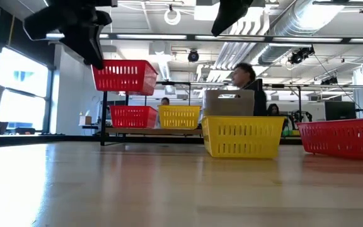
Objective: Stack baskets on shelf by color
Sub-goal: Stack the bottom red bin on the red bin on the shelf
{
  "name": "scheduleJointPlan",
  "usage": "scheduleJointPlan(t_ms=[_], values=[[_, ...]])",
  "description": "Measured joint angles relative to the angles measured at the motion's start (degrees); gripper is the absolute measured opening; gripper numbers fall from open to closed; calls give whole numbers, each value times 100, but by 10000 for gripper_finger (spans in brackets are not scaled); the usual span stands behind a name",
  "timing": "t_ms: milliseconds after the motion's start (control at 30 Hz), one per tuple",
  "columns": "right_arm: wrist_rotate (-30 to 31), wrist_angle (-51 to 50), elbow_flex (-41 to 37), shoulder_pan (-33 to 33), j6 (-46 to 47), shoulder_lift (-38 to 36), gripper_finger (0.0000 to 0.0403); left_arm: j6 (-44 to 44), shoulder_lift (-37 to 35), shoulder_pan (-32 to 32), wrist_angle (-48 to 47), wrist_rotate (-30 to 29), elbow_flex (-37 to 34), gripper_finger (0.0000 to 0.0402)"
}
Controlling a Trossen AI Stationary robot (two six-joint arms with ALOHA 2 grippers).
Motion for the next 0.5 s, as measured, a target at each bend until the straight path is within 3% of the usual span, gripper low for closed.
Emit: scheduleJointPlan(t_ms=[500], values=[[76,7,0,0,-282,0,103,2030,-575,1741,1138,736,-600,3]])
